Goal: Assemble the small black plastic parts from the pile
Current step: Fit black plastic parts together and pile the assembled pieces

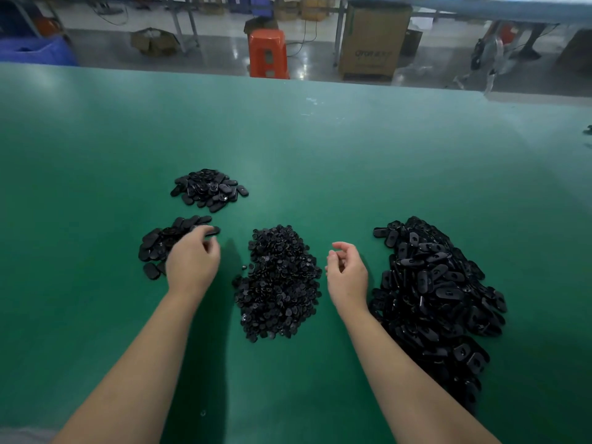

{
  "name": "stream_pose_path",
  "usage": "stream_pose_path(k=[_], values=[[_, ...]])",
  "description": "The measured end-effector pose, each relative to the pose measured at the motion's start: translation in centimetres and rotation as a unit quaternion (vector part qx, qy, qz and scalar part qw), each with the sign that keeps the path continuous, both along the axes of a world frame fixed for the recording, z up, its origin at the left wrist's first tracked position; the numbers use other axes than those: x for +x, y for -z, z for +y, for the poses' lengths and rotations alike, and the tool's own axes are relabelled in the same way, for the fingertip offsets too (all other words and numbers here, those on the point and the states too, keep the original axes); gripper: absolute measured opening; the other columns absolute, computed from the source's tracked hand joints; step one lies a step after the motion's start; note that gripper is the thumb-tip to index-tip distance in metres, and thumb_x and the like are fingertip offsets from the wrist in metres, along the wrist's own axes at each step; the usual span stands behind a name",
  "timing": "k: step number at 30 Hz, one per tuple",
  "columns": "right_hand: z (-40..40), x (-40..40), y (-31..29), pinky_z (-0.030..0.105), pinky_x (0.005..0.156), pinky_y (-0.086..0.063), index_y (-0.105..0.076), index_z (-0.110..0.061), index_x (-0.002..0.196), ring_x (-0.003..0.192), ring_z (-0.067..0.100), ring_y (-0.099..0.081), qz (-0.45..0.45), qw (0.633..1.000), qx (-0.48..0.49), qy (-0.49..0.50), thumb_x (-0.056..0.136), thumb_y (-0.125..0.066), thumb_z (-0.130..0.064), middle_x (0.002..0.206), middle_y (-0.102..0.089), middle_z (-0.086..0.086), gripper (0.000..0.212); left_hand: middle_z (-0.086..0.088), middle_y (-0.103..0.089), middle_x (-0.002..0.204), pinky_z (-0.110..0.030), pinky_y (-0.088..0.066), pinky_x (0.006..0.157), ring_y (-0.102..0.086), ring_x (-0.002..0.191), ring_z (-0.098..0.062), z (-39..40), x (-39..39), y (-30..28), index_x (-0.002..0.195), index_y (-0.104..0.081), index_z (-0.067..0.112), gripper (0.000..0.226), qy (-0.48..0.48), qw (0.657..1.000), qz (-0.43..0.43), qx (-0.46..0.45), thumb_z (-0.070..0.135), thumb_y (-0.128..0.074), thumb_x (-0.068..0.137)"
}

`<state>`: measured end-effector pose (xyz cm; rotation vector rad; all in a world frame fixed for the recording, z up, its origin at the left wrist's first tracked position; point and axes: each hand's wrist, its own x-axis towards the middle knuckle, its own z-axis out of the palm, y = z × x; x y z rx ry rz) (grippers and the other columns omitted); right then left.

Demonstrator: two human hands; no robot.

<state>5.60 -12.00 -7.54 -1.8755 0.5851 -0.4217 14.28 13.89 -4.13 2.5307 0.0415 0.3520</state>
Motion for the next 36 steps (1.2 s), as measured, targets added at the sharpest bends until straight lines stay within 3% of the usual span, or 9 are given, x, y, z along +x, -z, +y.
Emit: stream_pose_path(k=[4, 9, 12, 17, 19, 23, 28, 30, 36], values=[[0.1, 0.0, -0.2, 0.033, 0.073, -0.054, -0.058, -0.027, 0.108, 0.081, 0.014, -0.065, 0.004, 1.000, -0.007, -0.002, 0.101, -0.054, -0.022, 0.088, -0.066, -0.007, 0.009, 0.003, -0.071, 0.088, -0.024, -0.040, 0.052, -0.055, 0.056, -0.004, -2.8, -1.9, 2.2, 0.117, -0.071, 0.016, 0.023, 0.063, 0.998, 0.002, -0.024, 0.020, -0.056, 0.099], [0.4, 0.0, -0.4, 0.028, 0.074, -0.051, -0.062, -0.023, 0.107, 0.081, 0.006, -0.062, 0.028, 0.998, -0.052, -0.012, 0.100, -0.055, -0.020, 0.089, -0.065, -0.011, 0.010, 0.007, -0.071, 0.092, -0.031, -0.051, 0.065, -0.061, 0.076, -0.011, -2.8, -2.3, 3.7, 0.104, -0.072, 0.021, 0.018, 0.085, 0.996, 0.004, -0.017, 0.025, -0.055, 0.098], [0.3, 0.3, -0.7, 0.033, 0.080, -0.054, -0.062, -0.020, 0.109, 0.086, 0.011, -0.062, 0.059, 0.994, -0.081, -0.038, 0.100, -0.054, -0.019, 0.095, -0.065, -0.007, 0.012, 0.011, -0.069, 0.089, -0.027, -0.046, 0.059, -0.059, 0.074, -0.009, -2.9, -2.3, 3.7, 0.102, -0.072, 0.023, 0.018, 0.090, 0.996, 0.003, 0.016, 0.028, -0.055, 0.098], [-1.3, 1.8, -2.2, 0.027, 0.080, -0.047, -0.067, -0.017, 0.110, 0.090, 0.013, -0.058, 0.096, 0.968, -0.205, -0.105, 0.102, -0.051, -0.020, 0.107, -0.060, -0.002, 0.019, 0.011, -0.059, 0.075, -0.022, -0.033, 0.049, -0.055, 0.065, -0.010, -3.2, -2.4, 3.7, 0.097, -0.073, 0.025, 0.017, 0.084, 0.995, 0.004, 0.053, 0.031, -0.056, 0.097], [-3.3, 2.6, -3.3, 0.028, 0.078, -0.047, -0.068, -0.016, 0.113, 0.092, 0.015, -0.058, 0.094, 0.939, -0.314, -0.099, 0.101, -0.050, -0.016, 0.111, -0.062, -0.001, 0.022, 0.011, -0.057, 0.074, -0.022, -0.031, 0.048, -0.054, 0.064, -0.010, -3.2, -2.4, 3.7, 0.096, -0.073, 0.025, 0.017, 0.086, 0.995, 0.006, 0.054, 0.031, -0.056, 0.097], [-8.3, 4.3, -4.9, 0.034, 0.090, -0.044, -0.061, -0.014, 0.122, 0.109, 0.025, -0.052, 0.184, 0.809, -0.547, -0.113, 0.092, -0.051, -0.005, 0.120, -0.063, 0.005, 0.033, 0.009, -0.059, 0.075, -0.025, -0.037, 0.050, -0.056, 0.066, -0.012, -3.0, -2.4, 3.8, 0.095, -0.074, 0.023, 0.019, 0.086, 0.995, 0.003, 0.041, 0.030, -0.056, 0.098], [-12.0, 5.2, -5.3, 0.039, 0.093, -0.038, -0.057, -0.016, 0.114, 0.117, 0.029, -0.048, 0.350, 0.707, -0.598, -0.143, 0.091, -0.051, -0.011, 0.117, -0.064, 0.005, 0.025, 0.009, -0.058, 0.076, -0.026, -0.040, 0.053, -0.056, 0.067, -0.013, -3.0, -2.3, 3.9, 0.095, -0.073, 0.024, 0.019, 0.081, 0.996, 0.006, 0.041, 0.031, -0.056, 0.098], [-12.7, 5.3, -5.1, 0.038, 0.091, -0.037, -0.062, -0.019, 0.109, 0.115, 0.028, -0.049, 0.355, 0.693, -0.608, -0.154, 0.089, -0.052, -0.009, 0.112, -0.067, 0.003, 0.025, 0.009, -0.058, 0.076, -0.026, -0.040, 0.053, -0.055, 0.067, -0.013, -3.0, -2.3, 3.9, 0.095, -0.072, 0.025, 0.019, 0.081, 0.996, 0.008, 0.041, 0.032, -0.055, 0.098], [-13.0, 5.2, -4.7, 0.037, 0.092, -0.038, -0.069, -0.024, 0.109, 0.113, 0.025, -0.052, 0.308, 0.709, -0.614, -0.163, 0.091, -0.058, -0.016, 0.107, -0.070, -0.001, 0.023, 0.011, -0.057, 0.075, -0.025, -0.035, 0.053, -0.055, 0.068, -0.011, -3.0, -2.2, 4.0, 0.093, -0.071, 0.026, 0.019, 0.081, 0.996, 0.009, 0.042, 0.034, -0.054, 0.098]])
